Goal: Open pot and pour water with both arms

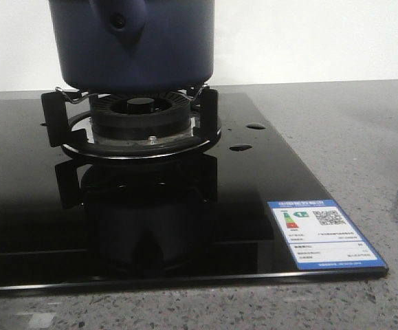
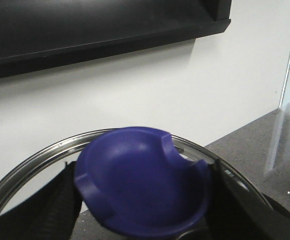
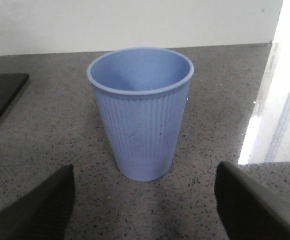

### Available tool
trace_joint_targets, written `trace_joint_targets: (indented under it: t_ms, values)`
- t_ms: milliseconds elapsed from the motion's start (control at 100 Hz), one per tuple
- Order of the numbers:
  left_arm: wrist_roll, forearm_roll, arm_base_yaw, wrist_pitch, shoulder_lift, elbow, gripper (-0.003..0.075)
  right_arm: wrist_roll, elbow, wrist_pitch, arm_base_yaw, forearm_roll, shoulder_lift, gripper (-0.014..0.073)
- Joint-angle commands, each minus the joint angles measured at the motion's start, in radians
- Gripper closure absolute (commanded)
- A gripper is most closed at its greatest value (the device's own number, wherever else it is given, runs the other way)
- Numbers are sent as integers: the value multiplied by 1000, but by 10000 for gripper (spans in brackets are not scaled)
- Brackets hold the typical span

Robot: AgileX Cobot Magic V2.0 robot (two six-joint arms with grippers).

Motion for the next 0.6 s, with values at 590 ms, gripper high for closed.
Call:
trace_joint_targets:
  t_ms: [590]
  values:
    - [0, -67, 2, -23, -31, -41, 332, -8, -144, -84, 1, -1, 267, 58]
